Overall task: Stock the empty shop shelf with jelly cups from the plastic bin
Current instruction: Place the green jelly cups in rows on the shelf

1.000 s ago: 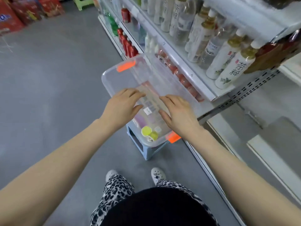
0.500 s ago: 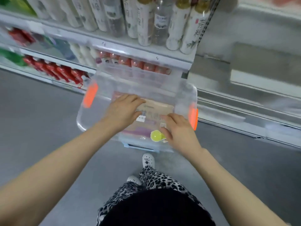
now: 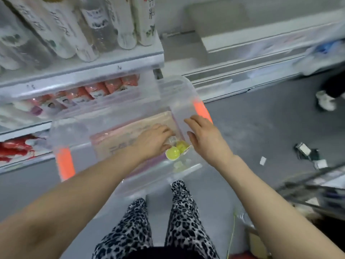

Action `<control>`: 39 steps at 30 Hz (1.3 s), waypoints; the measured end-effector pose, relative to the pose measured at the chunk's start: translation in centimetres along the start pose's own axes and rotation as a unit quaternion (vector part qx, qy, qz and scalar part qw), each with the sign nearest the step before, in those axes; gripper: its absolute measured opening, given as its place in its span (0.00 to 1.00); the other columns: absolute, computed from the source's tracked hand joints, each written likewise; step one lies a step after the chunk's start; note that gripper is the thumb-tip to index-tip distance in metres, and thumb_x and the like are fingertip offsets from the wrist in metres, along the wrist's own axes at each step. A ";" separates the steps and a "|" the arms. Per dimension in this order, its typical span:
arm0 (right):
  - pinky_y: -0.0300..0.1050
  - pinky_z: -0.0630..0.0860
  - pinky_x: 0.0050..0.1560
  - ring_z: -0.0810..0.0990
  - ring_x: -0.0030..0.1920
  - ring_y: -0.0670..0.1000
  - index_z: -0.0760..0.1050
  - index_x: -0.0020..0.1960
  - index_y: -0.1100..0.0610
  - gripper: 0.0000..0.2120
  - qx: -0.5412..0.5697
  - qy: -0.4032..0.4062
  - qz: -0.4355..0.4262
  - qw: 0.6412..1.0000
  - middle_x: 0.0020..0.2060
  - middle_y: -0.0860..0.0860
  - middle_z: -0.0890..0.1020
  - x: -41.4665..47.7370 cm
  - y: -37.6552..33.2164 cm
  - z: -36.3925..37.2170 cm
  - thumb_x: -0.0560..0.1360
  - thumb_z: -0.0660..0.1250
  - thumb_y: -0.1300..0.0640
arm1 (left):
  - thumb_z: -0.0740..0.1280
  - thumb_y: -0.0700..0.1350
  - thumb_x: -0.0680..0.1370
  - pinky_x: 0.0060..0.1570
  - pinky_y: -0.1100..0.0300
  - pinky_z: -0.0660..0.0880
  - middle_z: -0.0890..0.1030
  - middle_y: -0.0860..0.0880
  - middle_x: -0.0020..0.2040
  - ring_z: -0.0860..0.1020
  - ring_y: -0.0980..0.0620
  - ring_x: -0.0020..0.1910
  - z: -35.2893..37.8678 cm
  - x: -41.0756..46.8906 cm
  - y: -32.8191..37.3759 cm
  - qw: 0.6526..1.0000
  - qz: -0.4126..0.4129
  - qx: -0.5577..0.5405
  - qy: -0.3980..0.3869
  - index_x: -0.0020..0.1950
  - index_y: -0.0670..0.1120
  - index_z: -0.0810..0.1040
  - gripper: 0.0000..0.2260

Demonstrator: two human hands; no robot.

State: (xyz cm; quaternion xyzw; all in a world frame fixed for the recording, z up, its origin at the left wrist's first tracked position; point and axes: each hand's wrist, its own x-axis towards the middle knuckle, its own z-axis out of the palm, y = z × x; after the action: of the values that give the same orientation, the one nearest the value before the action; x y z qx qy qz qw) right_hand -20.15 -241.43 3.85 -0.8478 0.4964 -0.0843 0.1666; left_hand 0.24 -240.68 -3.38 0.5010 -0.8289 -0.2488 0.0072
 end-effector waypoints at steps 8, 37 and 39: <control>0.54 0.78 0.50 0.79 0.50 0.64 0.76 0.60 0.64 0.17 -0.026 0.036 0.061 0.997 0.55 0.60 0.79 0.4 -1.1 1.5 0.72 0.64 0.63 | 0.61 0.56 0.80 0.70 0.54 0.60 0.65 0.49 0.74 0.64 0.45 0.71 7.0 3.8 1.1 0.988 0.133 0.007 -0.083 0.74 0.54 0.66 0.22; 0.48 0.70 0.61 0.73 0.64 0.61 0.63 0.70 0.64 0.30 0.018 -0.274 0.288 0.917 0.65 0.61 0.70 7.0 -6.7 10.9 0.75 0.68 0.51 | 0.71 0.50 0.73 0.49 0.53 0.76 0.77 0.45 0.54 0.77 0.43 0.52 1.8 -2.8 -11.1 0.948 -0.267 -0.156 -0.079 0.59 0.51 0.68 0.18; 0.48 0.70 0.57 0.75 0.61 0.62 0.66 0.68 0.62 0.26 0.057 -0.187 0.301 0.933 0.64 0.60 0.71 6.8 -6.5 9.5 0.73 0.68 0.58 | 0.71 0.50 0.73 0.40 0.57 0.73 0.78 0.47 0.50 0.78 0.44 0.50 0.9 -3.0 -10.2 0.936 -0.274 -0.215 -0.055 0.58 0.50 0.70 0.17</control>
State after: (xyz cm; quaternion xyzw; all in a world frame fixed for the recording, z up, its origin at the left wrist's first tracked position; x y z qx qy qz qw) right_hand -8.54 -242.53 -2.76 -0.6484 0.6822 0.1016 0.3222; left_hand 9.95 -241.64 -7.79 0.6808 -0.5853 -0.4404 0.0004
